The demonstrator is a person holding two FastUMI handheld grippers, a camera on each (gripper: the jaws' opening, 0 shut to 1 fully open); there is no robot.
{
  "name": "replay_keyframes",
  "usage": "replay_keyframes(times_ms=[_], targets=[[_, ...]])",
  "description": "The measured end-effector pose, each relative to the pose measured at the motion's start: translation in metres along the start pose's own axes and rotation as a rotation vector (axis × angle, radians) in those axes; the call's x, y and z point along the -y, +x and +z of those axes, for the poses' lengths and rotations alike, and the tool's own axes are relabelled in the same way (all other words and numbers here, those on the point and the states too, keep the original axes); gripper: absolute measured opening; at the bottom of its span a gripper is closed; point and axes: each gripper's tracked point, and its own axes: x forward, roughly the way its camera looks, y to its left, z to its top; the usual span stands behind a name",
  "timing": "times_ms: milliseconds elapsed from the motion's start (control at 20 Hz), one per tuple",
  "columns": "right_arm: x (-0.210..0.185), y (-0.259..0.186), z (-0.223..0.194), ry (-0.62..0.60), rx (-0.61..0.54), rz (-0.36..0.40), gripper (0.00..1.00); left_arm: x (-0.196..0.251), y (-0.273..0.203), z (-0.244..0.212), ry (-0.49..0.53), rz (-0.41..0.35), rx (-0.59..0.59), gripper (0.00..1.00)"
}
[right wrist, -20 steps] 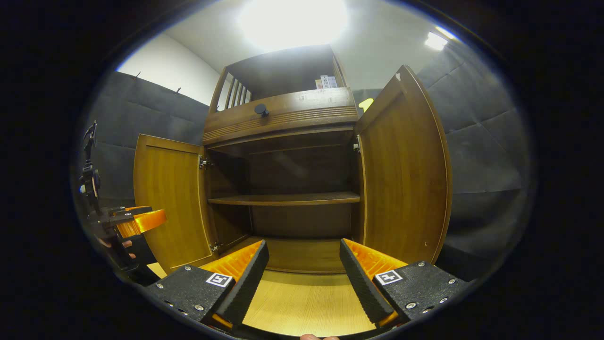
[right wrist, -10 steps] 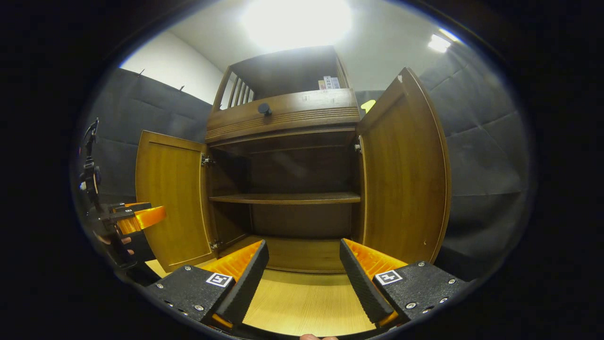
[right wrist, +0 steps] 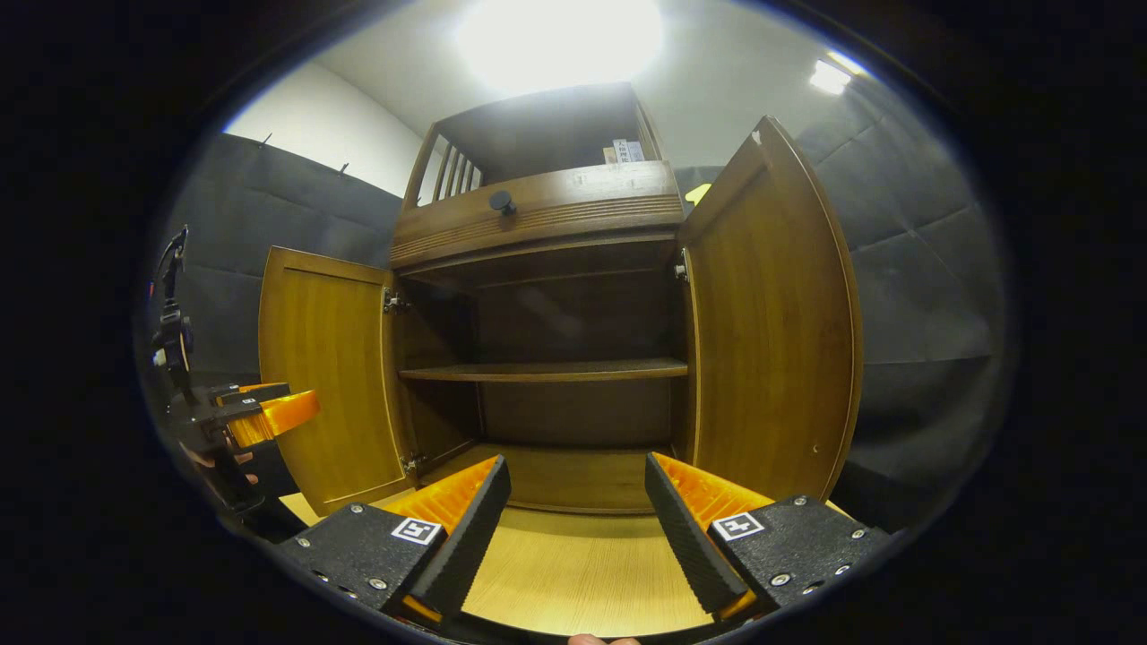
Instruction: Open the right door of the double-door shoe cabinet with the right hand, and open the left door with the left hand.
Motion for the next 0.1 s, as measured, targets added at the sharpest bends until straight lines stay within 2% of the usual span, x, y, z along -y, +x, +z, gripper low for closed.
replay_keyframes(times_ms=[100], targets=[[-0.0003,-0.0002,0.0006,-0.001,-0.001,0.0,0.94,0.0003,0.0006,-0.0015,0.003,0.002,-0.005,0.82]])
